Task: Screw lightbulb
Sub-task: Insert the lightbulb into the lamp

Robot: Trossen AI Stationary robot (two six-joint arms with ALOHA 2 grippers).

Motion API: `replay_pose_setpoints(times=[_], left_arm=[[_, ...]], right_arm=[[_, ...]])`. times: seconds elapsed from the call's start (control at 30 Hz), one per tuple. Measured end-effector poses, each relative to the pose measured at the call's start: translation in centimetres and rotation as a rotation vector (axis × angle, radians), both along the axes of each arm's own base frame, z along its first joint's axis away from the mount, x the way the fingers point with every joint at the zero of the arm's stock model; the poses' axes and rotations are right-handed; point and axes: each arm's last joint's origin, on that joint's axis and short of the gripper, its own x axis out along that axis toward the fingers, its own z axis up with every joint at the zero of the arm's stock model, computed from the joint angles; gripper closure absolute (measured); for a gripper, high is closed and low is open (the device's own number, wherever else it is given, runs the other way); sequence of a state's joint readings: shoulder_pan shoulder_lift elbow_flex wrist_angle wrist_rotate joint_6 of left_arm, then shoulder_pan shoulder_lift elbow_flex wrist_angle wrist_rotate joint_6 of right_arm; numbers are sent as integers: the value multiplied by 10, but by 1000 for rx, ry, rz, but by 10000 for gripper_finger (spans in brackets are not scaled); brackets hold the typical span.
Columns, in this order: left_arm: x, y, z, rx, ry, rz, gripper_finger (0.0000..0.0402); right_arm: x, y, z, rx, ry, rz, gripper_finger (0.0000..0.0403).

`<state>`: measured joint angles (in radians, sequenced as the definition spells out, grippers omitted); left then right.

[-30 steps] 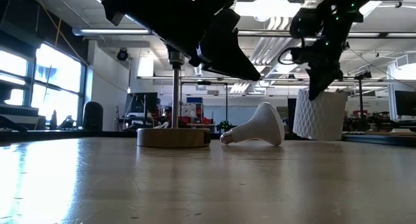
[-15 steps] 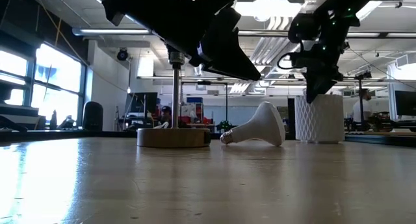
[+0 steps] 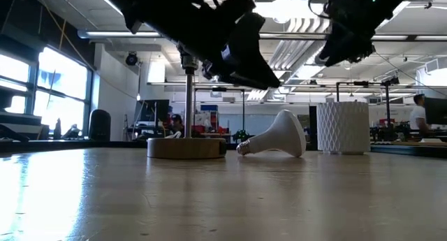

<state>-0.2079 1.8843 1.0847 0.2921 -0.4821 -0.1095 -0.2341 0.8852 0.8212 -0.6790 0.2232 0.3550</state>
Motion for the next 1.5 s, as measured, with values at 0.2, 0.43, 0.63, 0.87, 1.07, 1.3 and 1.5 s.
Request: replay_pose_setpoints(times=[0.2,0.43,0.63,0.87,1.07,1.3,1.5], left_arm=[[1,22,-4,13,57,18,208],[3,59,-8,-13,104,54,153],[4,90,-13,-71,116,40,145],[7,109,-35,-26,175,95,144],[8,114,-36,24,165,142,144],[6,102,-25,100,183,155,144],[10,70,41,239,59,134,144]], right_arm=[[12,63,-44,14,-117,103,212],[12,101,-75,61,-129,89,215],[17,110,-88,66,-76,93,215],[21,111,-91,45,-76,81,215],[21,111,-91,44,-78,82,215],[21,111,-91,45,-78,82,215],[21,111,-91,45,-78,82,215]])
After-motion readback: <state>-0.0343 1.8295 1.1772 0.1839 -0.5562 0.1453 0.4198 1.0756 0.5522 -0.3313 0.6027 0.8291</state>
